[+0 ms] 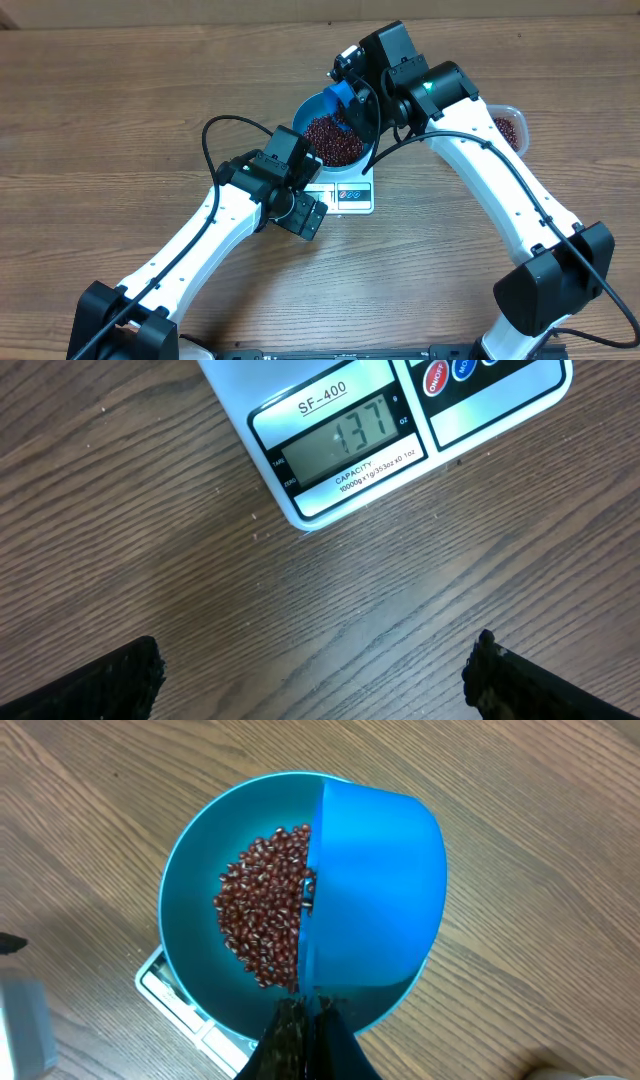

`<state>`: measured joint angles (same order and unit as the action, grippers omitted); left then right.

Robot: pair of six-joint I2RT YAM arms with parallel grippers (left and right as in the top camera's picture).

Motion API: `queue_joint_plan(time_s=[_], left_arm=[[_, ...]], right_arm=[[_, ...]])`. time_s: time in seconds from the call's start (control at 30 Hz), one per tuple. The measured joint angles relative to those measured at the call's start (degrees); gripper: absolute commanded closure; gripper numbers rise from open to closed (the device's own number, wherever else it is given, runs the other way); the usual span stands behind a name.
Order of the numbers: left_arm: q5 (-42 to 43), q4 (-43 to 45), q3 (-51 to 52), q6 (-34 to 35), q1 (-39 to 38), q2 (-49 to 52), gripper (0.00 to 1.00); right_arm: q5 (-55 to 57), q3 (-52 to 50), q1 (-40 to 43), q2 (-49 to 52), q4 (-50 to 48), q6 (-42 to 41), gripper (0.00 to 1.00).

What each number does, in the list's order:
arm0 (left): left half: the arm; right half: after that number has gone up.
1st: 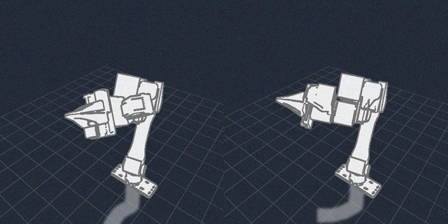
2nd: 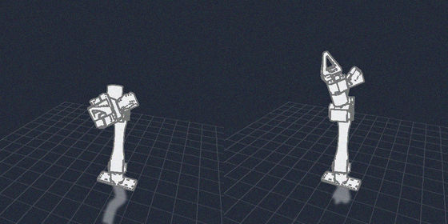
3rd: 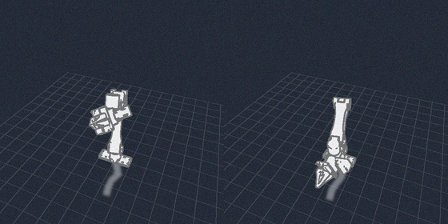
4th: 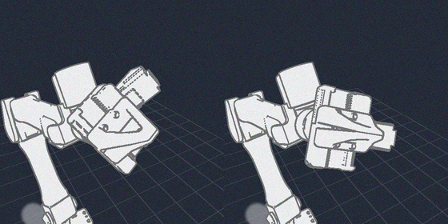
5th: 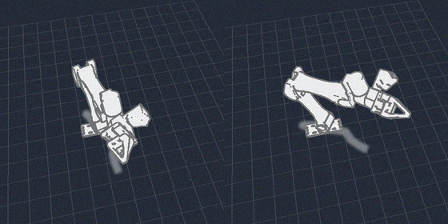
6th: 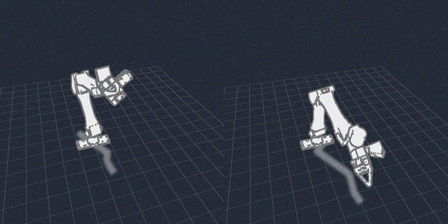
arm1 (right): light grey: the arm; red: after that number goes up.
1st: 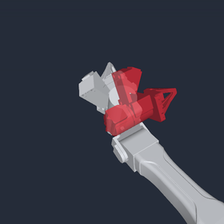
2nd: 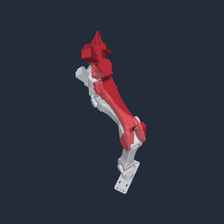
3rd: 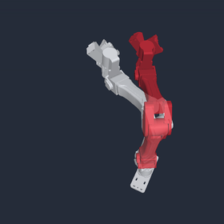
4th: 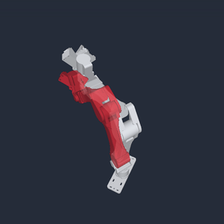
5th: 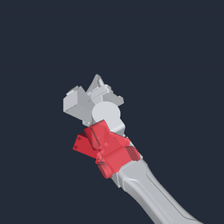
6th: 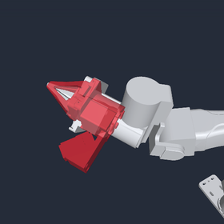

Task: Scoop item into bowl and weigh 150g on scale
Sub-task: 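Tilt the scoop to pour beans into the teal bowl gradually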

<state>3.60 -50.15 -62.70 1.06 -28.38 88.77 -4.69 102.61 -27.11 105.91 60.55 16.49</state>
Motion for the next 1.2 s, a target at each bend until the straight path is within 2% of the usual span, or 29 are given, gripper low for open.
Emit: queue_joint_plan(time_s=[1.2], left_arm=[[0.0, 0.0, 0.0, 0.0, 0.0, 0.0, 0.01]], right_arm=[[0.6, 0.0, -0.9, 0.0, 2.3, -3.0, 0.96]])
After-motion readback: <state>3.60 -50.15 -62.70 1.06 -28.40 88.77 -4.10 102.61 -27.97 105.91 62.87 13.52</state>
